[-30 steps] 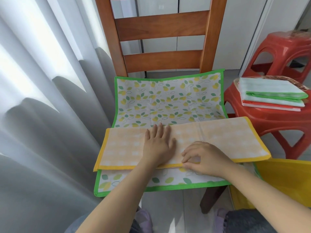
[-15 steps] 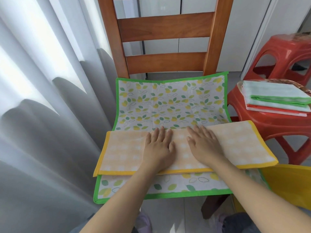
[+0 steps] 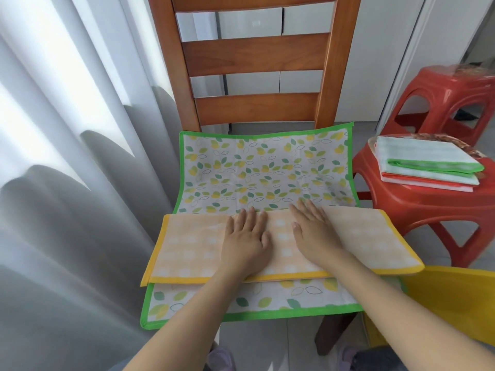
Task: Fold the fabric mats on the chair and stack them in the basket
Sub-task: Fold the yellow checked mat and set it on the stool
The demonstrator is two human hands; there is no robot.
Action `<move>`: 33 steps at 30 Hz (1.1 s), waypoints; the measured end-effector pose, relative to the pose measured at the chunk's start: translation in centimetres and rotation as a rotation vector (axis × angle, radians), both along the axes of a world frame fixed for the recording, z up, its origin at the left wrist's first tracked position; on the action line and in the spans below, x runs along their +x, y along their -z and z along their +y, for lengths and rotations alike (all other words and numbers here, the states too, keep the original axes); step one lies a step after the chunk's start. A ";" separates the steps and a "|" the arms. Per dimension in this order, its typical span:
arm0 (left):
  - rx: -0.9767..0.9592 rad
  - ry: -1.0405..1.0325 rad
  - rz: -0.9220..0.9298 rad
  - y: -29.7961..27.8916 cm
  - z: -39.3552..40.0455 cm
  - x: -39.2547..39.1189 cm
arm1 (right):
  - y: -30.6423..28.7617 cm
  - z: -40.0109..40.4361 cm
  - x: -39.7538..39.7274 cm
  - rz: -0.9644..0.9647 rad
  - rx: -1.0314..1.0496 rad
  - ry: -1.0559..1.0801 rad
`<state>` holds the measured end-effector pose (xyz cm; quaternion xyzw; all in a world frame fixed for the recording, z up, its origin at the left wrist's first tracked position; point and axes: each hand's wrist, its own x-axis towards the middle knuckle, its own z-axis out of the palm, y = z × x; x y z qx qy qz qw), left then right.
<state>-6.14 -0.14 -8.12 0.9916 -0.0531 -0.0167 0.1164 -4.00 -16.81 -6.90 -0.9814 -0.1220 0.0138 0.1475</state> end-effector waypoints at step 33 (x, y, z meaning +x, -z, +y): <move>-0.766 -0.513 -0.041 -5.1 16.7 0.9 | -1.2 5.7 -1.3 0.116 -0.011 -0.172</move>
